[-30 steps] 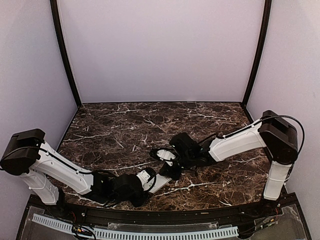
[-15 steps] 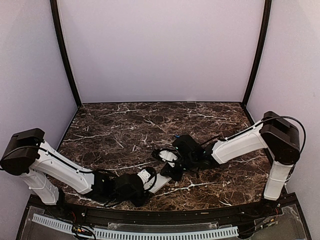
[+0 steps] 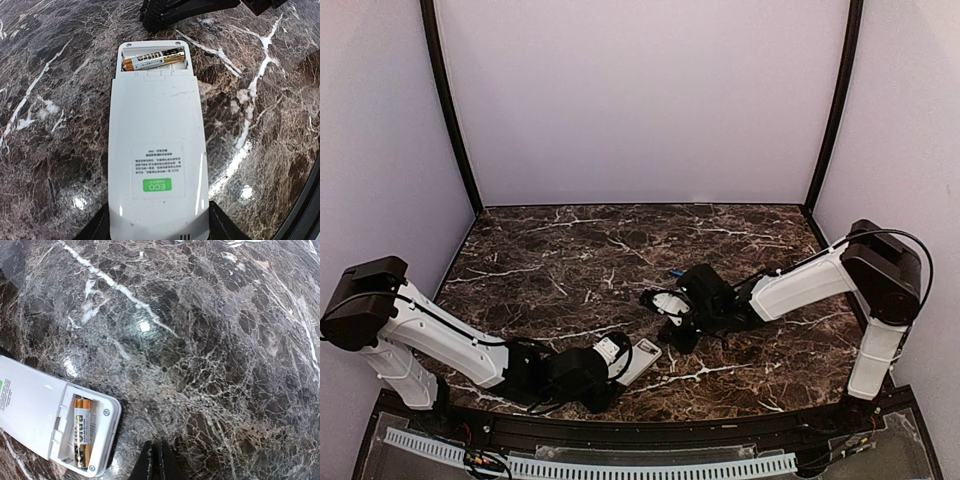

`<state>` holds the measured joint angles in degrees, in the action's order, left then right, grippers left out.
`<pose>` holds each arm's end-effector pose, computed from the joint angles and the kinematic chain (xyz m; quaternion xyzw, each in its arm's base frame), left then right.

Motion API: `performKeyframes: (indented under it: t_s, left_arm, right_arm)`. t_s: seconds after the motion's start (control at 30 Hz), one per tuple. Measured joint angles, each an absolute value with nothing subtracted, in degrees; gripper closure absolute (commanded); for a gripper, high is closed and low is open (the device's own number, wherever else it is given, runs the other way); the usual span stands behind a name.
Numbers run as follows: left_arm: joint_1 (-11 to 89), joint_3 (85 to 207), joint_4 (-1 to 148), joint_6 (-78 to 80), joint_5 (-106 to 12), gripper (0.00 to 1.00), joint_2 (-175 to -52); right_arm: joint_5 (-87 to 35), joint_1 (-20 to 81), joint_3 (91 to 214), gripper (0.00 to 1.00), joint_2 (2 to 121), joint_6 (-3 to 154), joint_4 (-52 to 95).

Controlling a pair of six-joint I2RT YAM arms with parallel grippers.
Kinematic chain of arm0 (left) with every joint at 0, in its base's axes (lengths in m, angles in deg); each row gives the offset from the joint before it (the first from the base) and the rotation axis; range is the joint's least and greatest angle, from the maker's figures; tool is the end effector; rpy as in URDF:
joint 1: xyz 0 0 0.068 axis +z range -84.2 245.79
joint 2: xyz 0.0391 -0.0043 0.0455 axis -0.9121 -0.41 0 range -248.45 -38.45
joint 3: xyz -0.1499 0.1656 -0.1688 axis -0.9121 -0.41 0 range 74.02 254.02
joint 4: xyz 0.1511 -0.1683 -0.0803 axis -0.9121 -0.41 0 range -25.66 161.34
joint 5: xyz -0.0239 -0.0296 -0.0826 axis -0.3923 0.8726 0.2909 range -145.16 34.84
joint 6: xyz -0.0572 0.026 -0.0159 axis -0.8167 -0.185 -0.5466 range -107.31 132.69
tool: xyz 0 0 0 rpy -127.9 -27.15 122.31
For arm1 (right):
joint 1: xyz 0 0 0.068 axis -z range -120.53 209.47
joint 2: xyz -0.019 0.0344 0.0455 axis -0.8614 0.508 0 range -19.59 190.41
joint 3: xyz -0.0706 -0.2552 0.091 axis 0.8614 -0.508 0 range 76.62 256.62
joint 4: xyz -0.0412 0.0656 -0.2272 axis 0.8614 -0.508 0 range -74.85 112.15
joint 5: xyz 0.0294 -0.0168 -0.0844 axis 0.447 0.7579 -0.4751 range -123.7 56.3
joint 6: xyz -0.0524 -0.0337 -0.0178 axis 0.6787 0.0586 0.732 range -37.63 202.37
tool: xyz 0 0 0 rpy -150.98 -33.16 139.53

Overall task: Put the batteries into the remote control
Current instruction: Load the battery into the battery compartment.

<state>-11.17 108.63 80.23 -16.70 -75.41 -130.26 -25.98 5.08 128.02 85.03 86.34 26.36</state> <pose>0.0802 -0.2688 0.1400 0.3138 0.8671 -0.1819 0.3414 0.1988 0.2892 0.1404 -0.4762 0.8045 0.2058 0.2891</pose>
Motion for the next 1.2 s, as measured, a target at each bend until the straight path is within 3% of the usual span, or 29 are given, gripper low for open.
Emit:
performKeyframes:
  t_s: [0.17, 0.37, 0.53, 0.63, 1.2]
  left_arm:
    - [-11.31, 109.04, 79.09, -18.05, -75.94, 0.83, -130.24]
    - [-11.31, 109.13, 78.87, -18.01, -76.05, 0.83, -130.26]
    - [-11.31, 109.13, 78.89, -17.99, -76.05, 0.83, -130.26]
    - [-11.31, 109.13, 78.89, -17.97, -76.05, 0.82, -130.26]
    - [-11.37, 109.0, 78.98, -17.53, -76.22, 0.82, -130.26]
  right_arm:
    - [-26.22, 5.28, 128.04, 0.89, 85.03, 86.54, 26.23]
    - [-21.34, 7.18, 130.49, 0.66, 84.87, 86.82, 20.98]
    - [-16.16, 8.79, 138.12, 0.59, 85.18, 87.15, 12.39]
    - [-13.8, 8.93, 142.21, 0.48, 85.99, 86.98, 9.99]
    - [-10.28, 6.96, 146.84, 0.54, 92.54, 86.54, 1.7]
